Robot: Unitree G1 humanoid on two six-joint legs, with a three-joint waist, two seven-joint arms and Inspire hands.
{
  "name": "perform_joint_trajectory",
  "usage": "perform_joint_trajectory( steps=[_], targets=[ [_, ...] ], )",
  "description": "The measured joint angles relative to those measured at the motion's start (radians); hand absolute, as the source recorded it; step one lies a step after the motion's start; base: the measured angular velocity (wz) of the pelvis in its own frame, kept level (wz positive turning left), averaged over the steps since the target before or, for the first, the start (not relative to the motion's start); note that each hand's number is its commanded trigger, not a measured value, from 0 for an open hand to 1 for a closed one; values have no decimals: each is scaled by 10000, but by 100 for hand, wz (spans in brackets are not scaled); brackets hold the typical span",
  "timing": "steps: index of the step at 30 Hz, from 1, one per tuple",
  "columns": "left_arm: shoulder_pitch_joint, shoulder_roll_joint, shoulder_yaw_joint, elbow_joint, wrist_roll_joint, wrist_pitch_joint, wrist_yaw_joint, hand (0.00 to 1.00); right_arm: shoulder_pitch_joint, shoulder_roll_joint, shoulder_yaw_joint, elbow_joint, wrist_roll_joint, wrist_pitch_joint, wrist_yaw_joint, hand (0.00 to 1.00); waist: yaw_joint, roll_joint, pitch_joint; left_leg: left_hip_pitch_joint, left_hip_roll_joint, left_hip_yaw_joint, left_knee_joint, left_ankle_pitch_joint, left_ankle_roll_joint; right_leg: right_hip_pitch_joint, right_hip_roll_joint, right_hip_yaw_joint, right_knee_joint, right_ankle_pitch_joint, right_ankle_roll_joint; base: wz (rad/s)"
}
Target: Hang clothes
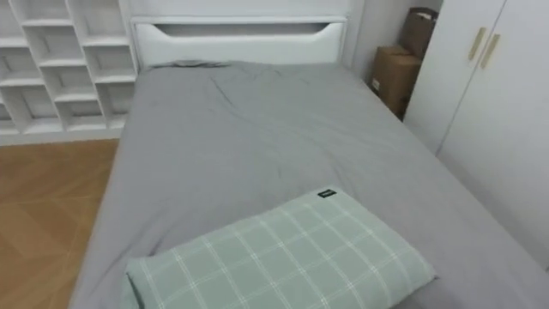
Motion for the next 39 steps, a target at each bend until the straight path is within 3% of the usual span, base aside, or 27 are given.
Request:
perform_joint_trajectory(
  steps=[2,5,14,19,21,25,31,39],
  targets=[
    [-67,-3,1,26,82,52,-88,0,-89,0,252,2,-9,75,24,0,113,59,64,-62,-13,-169,116,-77,18,54,29,57,4,-6,11,22],
    [-132,-20,-2,-8,82,77,-96,0,-238,6,554,143,-50,66,31,0,223,123,83,49,12,-325,158,-226,17,182,105,331,-5,-6,11,10],
    [-288,-24,15,-172,154,186,-263,0,-104,-22,1049,171,-119,73,154,0,249,150,113,-152,-33,-984,509,-347,-84,364,243,234,0,-42,17,19],
    [-426,-59,-21,-273,513,270,-579,0,-167,-73,1056,161,-479,105,413,0,130,90,119,-619,-170,-1379,1016,-370,-240,365,306,-261,-9,-321,-158,34],
    [-467,-73,-48,-284,584,449,-687,0,-162,-123,1057,141,-463,232,486,0,130,118,106,-644,-178,-1493,1089,-365,-285,399,339,-272,-10,-459,-197,20],
    [-445,-43,-108,-308,607,682,-763,0,-121,-131,846,140,-470,294,548,0,76,147,81,-642,-110,-1394,1077,-310,-377,432,355,-416,13,-592,-250,13],
    [-504,-44,-68,-345,574,679,-669,0,-45,-159,877,163,-420,262,657,0,88,141,-41,-545,-162,-1323,660,-133,-445,446,311,-414,-19,-581,-269,7],
    [-784,-51,-488,-440,421,376,-697,0,-117,-215,1293,138,-558,-4,661,0,94,152,26,-409,-153,-1159,384,-66,-479,437,249,-347,-44,-621,-270,-3]
  ],
)
